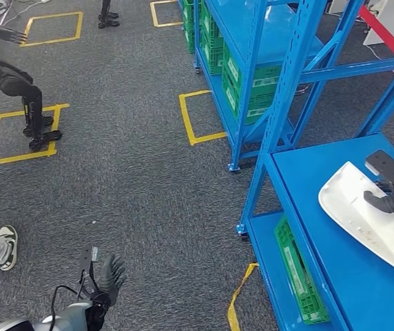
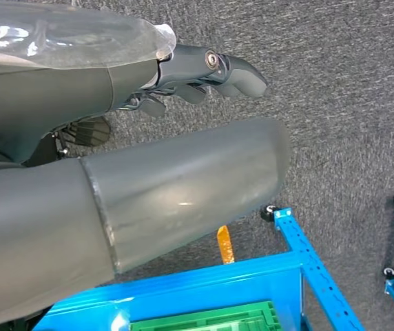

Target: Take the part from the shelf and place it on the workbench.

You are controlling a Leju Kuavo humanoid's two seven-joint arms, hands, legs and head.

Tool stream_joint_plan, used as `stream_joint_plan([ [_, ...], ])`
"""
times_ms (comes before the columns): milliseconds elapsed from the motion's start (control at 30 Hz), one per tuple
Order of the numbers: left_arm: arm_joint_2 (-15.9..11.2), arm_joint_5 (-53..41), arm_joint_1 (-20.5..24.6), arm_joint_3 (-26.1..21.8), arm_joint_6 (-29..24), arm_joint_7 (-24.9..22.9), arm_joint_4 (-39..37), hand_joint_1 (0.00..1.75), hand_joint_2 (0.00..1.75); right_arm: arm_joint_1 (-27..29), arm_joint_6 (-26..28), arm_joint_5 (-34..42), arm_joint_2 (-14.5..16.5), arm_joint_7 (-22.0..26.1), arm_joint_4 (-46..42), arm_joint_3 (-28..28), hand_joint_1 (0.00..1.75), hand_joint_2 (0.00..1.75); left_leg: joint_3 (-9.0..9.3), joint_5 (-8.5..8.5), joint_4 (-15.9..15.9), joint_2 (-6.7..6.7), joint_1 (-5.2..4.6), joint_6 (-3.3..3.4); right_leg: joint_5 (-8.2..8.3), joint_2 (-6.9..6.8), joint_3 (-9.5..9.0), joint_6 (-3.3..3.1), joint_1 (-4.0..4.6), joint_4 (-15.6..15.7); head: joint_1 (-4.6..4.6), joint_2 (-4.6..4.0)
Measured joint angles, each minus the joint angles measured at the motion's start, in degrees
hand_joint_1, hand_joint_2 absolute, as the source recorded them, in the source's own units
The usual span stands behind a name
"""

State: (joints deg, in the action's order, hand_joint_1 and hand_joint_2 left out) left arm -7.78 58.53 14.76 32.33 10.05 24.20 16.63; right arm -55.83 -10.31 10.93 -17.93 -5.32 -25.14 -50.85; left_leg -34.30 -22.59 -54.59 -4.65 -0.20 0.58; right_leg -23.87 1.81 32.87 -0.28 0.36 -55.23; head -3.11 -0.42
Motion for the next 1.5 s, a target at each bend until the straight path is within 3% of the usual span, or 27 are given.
stream_joint_plan([
  [233,0.0,0.1,-0.1,0.0,-0.6,0.6,0.0,0.00,0.00,-0.1,0.3,3.1,0.0,2.5,-1.2,0.7,1.75,1.75,0.00,0.00,0.0,0.01,0.00,0.00,0.00,0.01,-0.01,0.00,0.00,0.0,0.00,0.00],
  [567,-0.2,-1.3,-0.6,0.0,-3.2,3.2,0.0,0.00,0.00,1.4,4.5,7.8,0.0,3.4,-12.2,3.2,1.75,1.75,0.00,0.00,0.0,0.01,0.01,0.00,0.00,0.01,-0.01,0.00,0.01,0.0,0.00,0.00],
  [667,-0.4,-2.0,-0.7,0.0,-3.8,3.4,0.0,0.00,1.31,3.4,8.3,10.7,0.0,3.2,-17.9,4.4,1.75,1.75,0.00,0.00,0.0,0.01,0.01,0.00,-0.01,0.01,-0.01,-0.01,0.01,0.0,0.00,0.00],
  [700,-0.5,-2.1,-0.7,0.0,-3.8,3.4,0.0,0.00,1.31,4.0,9.6,11.4,0.0,2.9,-19.9,4.7,1.75,1.75,0.00,0.00,0.0,0.01,0.01,-0.01,-0.01,0.01,-0.01,-0.01,0.01,0.0,0.00,0.00],
  [800,-0.6,-1.9,-0.9,0.0,-3.6,3.3,0.0,0.00,0.00,5.7,11.6,12.8,0.1,2.6,-25.4,5.5,1.75,1.75,0.00,0.00,0.0,0.00,0.01,-0.01,-0.02,0.00,-0.01,-0.02,0.01,0.0,0.00,0.00],
  [1333,-0.7,-1.4,-1.4,0.0,-4.0,3.8,0.0,0.00,0.00,12.0,15.0,13.3,0.9,3.8,-49.0,8.4,1.75,1.75,0.00,-0.01,0.0,0.00,0.00,-0.02,-0.04,-0.01,0.00,-0.03,0.01,0.0,0.01,0.00],
  [1500,-0.6,-0.6,-1.4,0.0,-4.7,4.5,0.0,0.00,0.00,14.2,15.2,14.9,1.6,6.7,-54.1,9.8,1.75,1.75,0.00,-0.02,0.0,0.00,0.00,-0.02,-0.05,-0.02,0.00,-0.03,0.01,0.0,0.00,0.00],
])
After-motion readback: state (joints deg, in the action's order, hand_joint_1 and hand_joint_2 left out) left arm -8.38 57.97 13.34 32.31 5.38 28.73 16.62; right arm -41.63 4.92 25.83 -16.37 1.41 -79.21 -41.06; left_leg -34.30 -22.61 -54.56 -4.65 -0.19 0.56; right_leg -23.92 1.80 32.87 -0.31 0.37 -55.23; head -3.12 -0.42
